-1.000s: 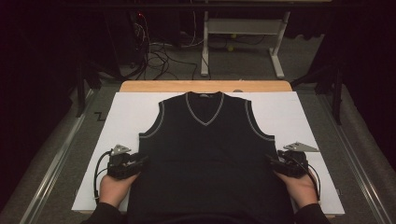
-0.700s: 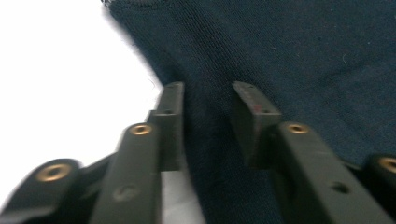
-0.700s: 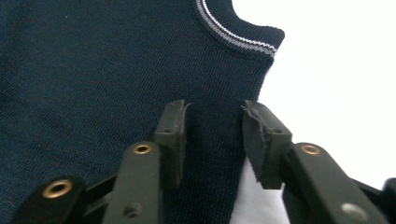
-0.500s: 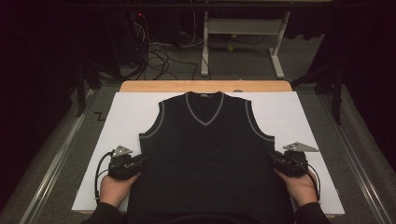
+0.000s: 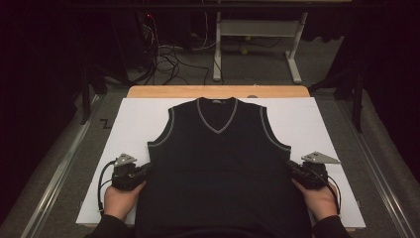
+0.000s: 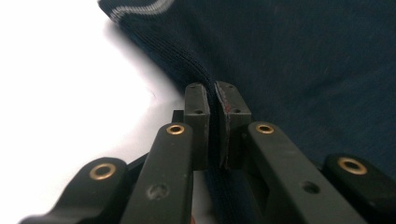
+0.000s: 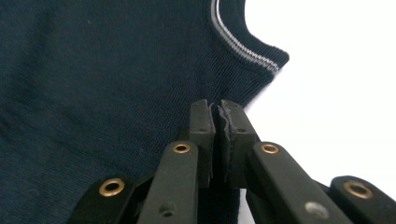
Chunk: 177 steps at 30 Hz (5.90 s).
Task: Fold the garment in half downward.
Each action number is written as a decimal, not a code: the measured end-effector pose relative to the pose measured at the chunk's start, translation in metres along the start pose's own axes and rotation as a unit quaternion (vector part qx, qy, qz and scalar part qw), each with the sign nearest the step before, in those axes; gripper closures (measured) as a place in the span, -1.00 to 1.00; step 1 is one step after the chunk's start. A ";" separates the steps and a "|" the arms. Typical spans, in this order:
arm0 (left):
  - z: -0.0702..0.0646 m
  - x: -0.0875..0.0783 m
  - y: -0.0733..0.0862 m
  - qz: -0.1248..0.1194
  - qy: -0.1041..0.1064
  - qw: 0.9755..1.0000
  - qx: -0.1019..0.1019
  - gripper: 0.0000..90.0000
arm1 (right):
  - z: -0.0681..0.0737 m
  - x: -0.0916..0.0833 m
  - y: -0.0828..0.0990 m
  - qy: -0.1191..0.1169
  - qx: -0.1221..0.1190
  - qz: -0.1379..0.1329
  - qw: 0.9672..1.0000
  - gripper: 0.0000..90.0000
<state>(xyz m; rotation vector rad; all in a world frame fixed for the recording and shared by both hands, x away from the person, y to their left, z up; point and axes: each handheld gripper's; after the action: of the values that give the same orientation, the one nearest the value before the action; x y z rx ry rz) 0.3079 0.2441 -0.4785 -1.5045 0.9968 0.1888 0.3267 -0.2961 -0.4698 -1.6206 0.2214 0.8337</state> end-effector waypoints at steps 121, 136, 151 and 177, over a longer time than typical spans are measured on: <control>0.007 0.029 -0.081 -0.022 0.030 0.999 0.032 -1.00 | -0.012 0.010 -0.057 -0.017 -0.021 -0.065 0.997 -0.91; 0.009 0.114 -0.115 0.094 -0.005 0.996 -0.009 -0.62 | -0.023 0.096 -0.088 -0.001 0.033 0.044 0.999 -0.41; -0.009 0.120 -0.113 0.085 -0.031 0.996 -0.003 0.58 | -0.006 0.109 -0.090 -0.003 0.007 0.067 0.998 0.74; -0.016 0.027 -0.193 -0.136 -0.023 0.990 0.041 0.61 | -0.008 0.020 -0.180 0.054 -0.035 -0.125 0.990 0.75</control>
<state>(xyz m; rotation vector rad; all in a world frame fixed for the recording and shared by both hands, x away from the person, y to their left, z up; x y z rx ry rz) 0.4457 0.1918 -0.3505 -1.5364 0.7451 -0.0125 0.4474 -0.2535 -0.3418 -1.7194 0.0622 0.5675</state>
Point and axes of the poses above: each handheld gripper's, and its own axes: x roughly forward along the jaws, y roughly out of its underside, z roughly to its left, and after that the axes turned 1 degree about y, right-handed
